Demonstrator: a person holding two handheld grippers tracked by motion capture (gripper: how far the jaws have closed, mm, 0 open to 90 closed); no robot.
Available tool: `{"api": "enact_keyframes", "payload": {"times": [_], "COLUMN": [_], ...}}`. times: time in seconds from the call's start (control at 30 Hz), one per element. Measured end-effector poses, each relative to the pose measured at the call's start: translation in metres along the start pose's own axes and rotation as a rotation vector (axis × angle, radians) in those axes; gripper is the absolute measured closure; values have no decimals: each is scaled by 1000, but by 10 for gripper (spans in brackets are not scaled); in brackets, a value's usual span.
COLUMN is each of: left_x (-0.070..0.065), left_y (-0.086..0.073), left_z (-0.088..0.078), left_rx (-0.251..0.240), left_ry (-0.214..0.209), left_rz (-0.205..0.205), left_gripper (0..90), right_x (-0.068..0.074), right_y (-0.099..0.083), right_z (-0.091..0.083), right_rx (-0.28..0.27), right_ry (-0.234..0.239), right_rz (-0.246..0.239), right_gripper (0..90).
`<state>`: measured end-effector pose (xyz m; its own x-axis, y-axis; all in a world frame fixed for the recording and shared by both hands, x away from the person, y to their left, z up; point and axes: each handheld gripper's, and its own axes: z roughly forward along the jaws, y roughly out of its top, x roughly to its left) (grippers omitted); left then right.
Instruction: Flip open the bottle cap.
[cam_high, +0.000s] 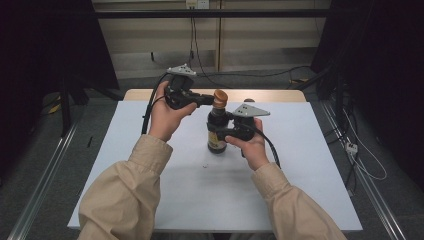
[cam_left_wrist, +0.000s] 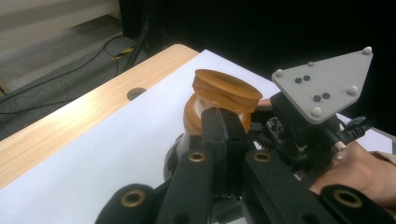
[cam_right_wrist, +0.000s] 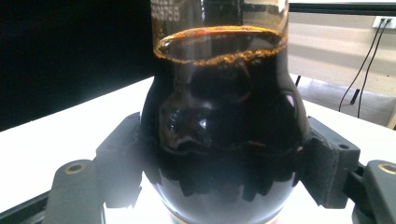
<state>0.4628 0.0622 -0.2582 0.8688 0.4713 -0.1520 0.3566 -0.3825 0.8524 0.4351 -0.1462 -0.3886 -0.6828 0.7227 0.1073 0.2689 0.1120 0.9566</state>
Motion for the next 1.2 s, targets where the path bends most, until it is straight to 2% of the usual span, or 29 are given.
{"api": "enact_keyframes", "payload": {"times": [0.8, 0.93, 1.2], "left_x": [0, -2, -2], "left_y": [5, 7, 9], "left_z": [2, 3, 2], "left_rx": [-2, -21, -13], "left_ry": [1, -8, 4], "left_rz": [2, 10, 12], "left_gripper": [900, 900, 900], "right_x": [-1, -1, -1], "right_y": [-1, 0, -1], "right_z": [0, -1, 0], "right_rx": [-7, -2, -5], "right_ry": [-2, 2, 2], "right_rz": [16, 12, 11], "right_gripper": [253, 253, 253]}}
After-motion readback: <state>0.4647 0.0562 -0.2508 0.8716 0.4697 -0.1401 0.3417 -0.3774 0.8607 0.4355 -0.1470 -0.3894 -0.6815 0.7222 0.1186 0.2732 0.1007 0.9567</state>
